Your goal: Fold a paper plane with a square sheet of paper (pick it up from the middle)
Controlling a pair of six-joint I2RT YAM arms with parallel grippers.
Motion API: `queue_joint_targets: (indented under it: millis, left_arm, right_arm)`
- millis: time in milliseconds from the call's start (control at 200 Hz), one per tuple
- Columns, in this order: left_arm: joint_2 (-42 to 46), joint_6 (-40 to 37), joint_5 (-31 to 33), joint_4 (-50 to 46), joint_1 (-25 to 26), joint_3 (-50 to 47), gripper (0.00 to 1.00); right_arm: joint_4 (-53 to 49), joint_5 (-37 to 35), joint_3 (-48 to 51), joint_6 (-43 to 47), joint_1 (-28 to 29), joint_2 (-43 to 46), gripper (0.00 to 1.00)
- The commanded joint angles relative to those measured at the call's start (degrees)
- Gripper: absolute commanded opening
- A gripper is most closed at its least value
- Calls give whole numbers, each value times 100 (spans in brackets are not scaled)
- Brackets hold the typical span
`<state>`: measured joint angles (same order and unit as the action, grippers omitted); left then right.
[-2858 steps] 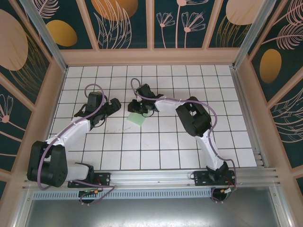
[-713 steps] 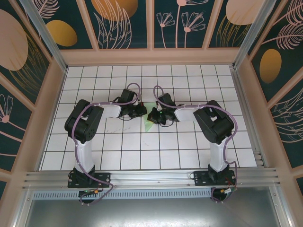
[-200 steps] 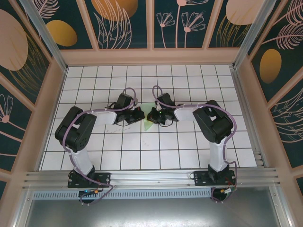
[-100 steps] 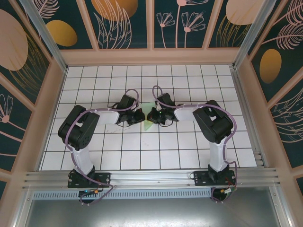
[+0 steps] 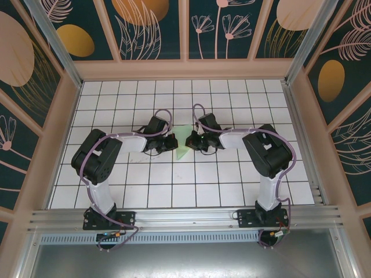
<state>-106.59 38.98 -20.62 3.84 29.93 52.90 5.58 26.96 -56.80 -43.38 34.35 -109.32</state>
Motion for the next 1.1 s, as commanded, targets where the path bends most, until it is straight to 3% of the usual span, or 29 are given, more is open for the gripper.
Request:
queue_joint_targets:
  millis: [0, 656, 1096]
  left_arm:
    - [-384, -198, 489, -636, -4, -88, 0]
    - [-67, -247, 398, -843, 0, 517, 0]
    - [1119, 900, -82, -130, 468, -299, 4]
  right_arm:
    - [-65, -68, 70, 271, -19, 68, 0]
    - [-476, -694, 369, -212, -48, -133, 0]
    - [-592, -806, 476, -269, -18, -181, 0]
